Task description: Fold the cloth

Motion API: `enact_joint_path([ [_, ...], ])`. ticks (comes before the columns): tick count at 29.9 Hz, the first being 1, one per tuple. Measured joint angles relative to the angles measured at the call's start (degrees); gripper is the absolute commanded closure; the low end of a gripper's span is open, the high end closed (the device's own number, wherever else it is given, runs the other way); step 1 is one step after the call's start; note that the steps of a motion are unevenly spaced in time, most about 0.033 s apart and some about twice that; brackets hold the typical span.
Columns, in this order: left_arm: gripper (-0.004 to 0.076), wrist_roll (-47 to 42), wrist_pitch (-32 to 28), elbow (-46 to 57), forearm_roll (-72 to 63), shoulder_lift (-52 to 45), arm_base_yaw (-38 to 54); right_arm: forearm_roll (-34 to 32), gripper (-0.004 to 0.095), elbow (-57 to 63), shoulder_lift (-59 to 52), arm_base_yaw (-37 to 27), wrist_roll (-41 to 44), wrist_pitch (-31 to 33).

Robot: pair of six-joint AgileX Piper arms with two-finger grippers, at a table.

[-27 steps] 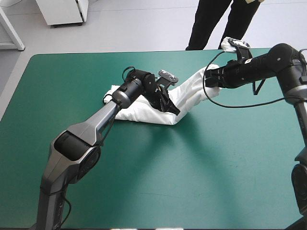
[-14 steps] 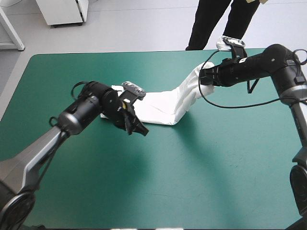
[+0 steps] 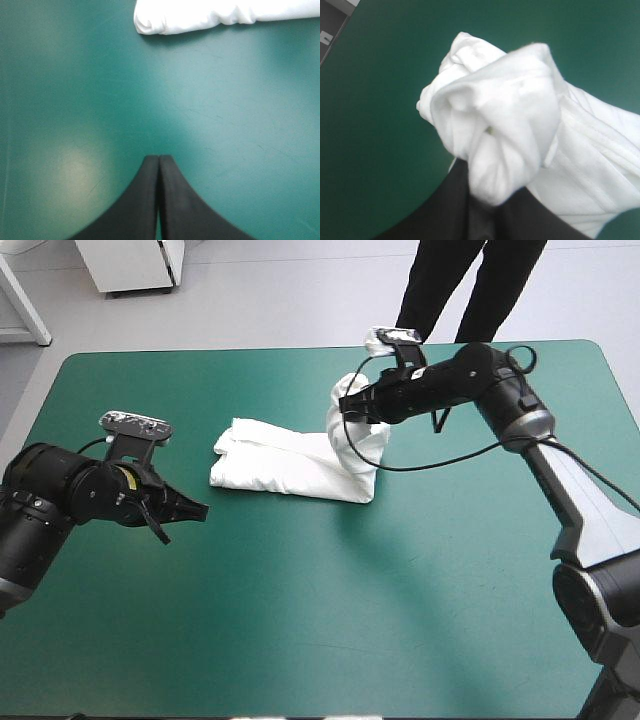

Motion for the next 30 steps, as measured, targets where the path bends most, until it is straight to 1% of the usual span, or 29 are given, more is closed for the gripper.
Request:
enact_joint_path([
  [5,0.0746,-0.14,0.24,-0.01,-0.07,-1.19,0.96,0.00,0.0923,-7.74,6.23,4.67,1.12,-0.04],
  [10,0.0746,-0.18,0.29,0.06,-1.53,-1.22,0.96,0.04,0.0922,-14.70,12.30,7.31,2.74,0.02],
  [16,0.0746,-0.18,0.29,0.06,-3.01,-1.22,0.96,0.04,0.0917,-19.38,18.80,10.13,4.46,-0.46],
  [17,0.0746,-0.18,0.29,0.06,-3.06,-1.22,0.96,0.04,0.0901,-19.71,19.55,10.51,4.62,-0.73],
  [18,0.0746,-0.18,0.29,0.06,-3.06,-1.22,0.96,0.04,0.0878,-20.01,20.56,11.09,4.74,-1.17],
  [19,0.0746,-0.13,0.29,0.06,-3.06,-1.22,0.96,0.13,0.0835,-20.08,21.16,11.36,4.83,-1.50],
  [22,0.0746,0.11,0.29,0.06,-3.16,-1.22,0.96,1.29,0.0642,-20.12,22.85,12.12,4.90,-2.95],
  [23,0.0746,0.23,0.29,0.06,-3.16,-1.22,0.96,1.86,0.0550,-20.12,23.24,12.19,4.94,-3.39],
  [26,0.0746,0.53,0.29,0.06,-3.23,-1.22,0.96,3.39,0.0389,-20.18,23.97,12.19,5.09,-4.13],
  [27,0.0746,0.53,0.29,0.06,-3.23,-1.22,0.96,3.92,0.0374,-20.18,24.09,12.19,5.09,-4.36],
  [30,0.0746,0.98,0.29,0.06,-3.42,-1.22,0.96,4.69,0.0371,-20.50,24.15,12.19,5.09,-4.50],
])
